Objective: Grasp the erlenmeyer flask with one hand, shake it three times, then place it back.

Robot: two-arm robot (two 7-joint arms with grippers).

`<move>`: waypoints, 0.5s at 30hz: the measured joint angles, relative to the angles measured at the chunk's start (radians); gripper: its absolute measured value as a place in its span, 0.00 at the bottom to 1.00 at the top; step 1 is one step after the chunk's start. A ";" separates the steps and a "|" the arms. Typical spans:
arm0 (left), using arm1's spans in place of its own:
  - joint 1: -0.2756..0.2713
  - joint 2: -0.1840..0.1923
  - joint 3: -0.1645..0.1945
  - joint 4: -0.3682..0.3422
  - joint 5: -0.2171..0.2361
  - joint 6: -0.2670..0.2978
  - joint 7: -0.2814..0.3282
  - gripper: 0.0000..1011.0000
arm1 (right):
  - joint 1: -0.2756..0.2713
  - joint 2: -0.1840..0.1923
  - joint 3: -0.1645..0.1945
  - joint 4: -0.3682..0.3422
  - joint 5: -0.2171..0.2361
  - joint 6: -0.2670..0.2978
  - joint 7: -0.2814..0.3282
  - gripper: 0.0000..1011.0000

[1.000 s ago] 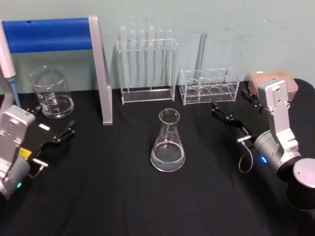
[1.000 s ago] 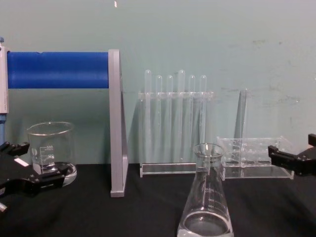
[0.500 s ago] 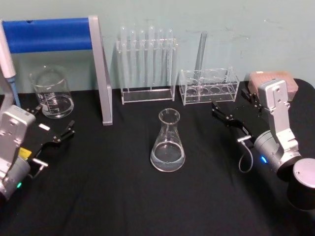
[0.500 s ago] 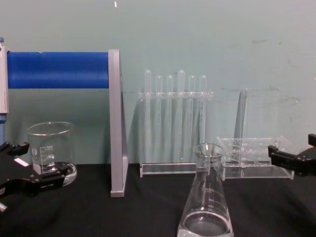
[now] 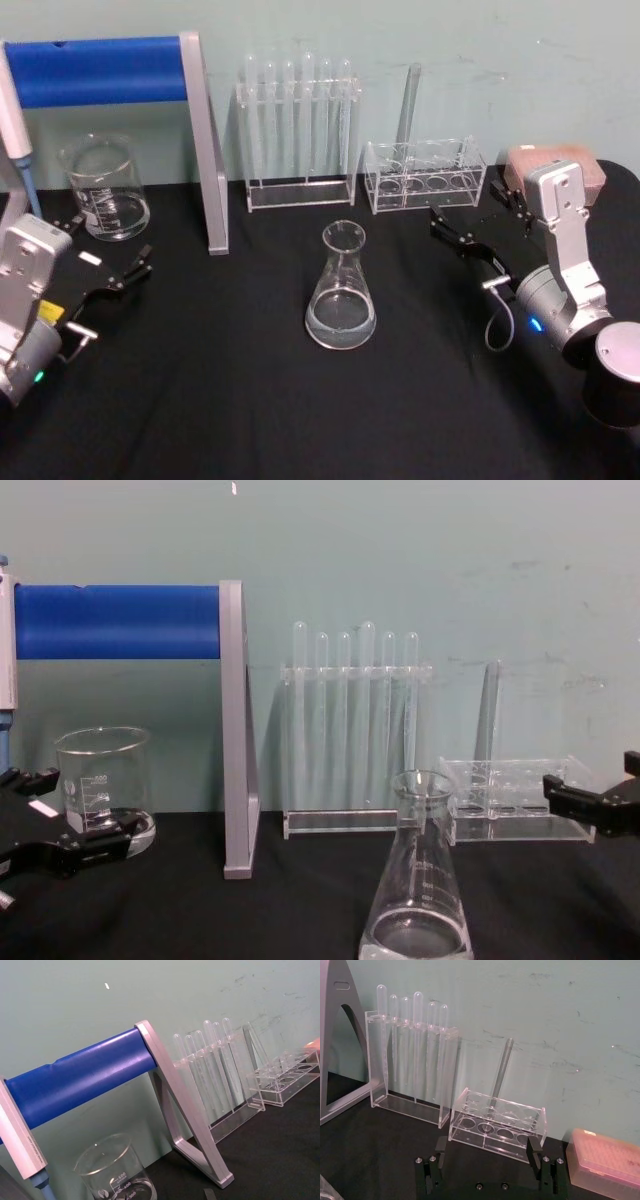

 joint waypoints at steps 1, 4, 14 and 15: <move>0.000 0.000 0.000 0.000 0.000 0.000 0.000 0.99 | 0.000 0.000 0.000 0.000 0.000 0.000 0.000 0.99; 0.000 0.000 0.000 0.000 0.000 0.000 0.000 0.99 | 0.000 0.000 0.000 0.000 0.000 0.000 0.000 0.99; 0.000 0.000 0.000 0.000 0.000 0.000 0.000 0.99 | 0.000 0.000 0.000 0.000 0.000 0.000 0.000 0.99; 0.000 0.000 0.000 0.000 0.000 0.000 0.000 0.99 | 0.000 0.000 0.000 0.000 0.000 0.000 0.000 0.99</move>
